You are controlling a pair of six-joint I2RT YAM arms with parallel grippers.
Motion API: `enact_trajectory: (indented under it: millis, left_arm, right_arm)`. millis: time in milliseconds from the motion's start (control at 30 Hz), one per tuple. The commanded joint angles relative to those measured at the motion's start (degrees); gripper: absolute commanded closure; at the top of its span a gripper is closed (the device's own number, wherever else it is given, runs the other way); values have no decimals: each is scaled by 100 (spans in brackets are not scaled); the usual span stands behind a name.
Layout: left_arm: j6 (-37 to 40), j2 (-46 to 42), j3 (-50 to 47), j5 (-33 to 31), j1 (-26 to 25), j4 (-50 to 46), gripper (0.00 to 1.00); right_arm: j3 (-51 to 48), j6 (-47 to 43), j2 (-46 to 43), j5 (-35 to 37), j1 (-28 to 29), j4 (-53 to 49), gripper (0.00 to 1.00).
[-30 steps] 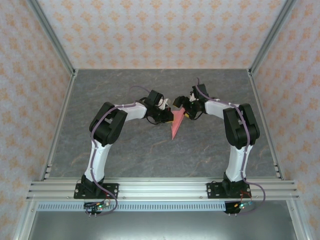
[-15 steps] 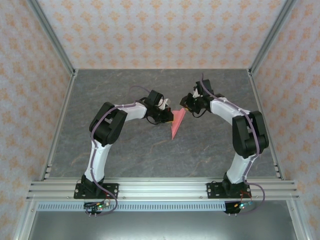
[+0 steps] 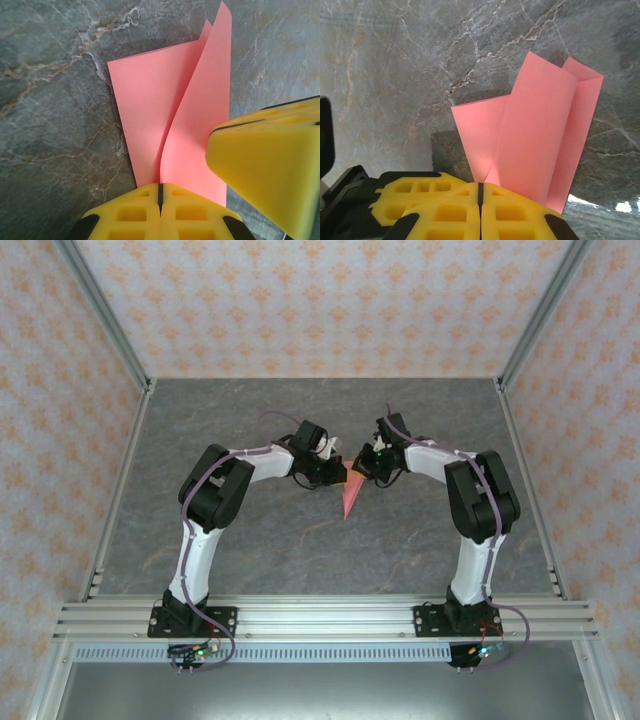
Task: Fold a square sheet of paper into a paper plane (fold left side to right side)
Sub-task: Fold the wing for the fifth time at the center of the table.
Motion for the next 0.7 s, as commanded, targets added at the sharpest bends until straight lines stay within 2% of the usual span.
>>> enact_trajectory:
  millis: [0,300,667]
  left_arm:
    - [171,114,-19,-465,-16,-532,100]
    - [200,132,7,-603,-22,-678,100]
    - [167,164,-44,-755,-8,-712,100]
  right_arm:
    - [20,-107,128,113,9,-40,92]
    - [-51,-280,164,280,9,-37,92]
    - [-265,-284,222,334,3,427,93]
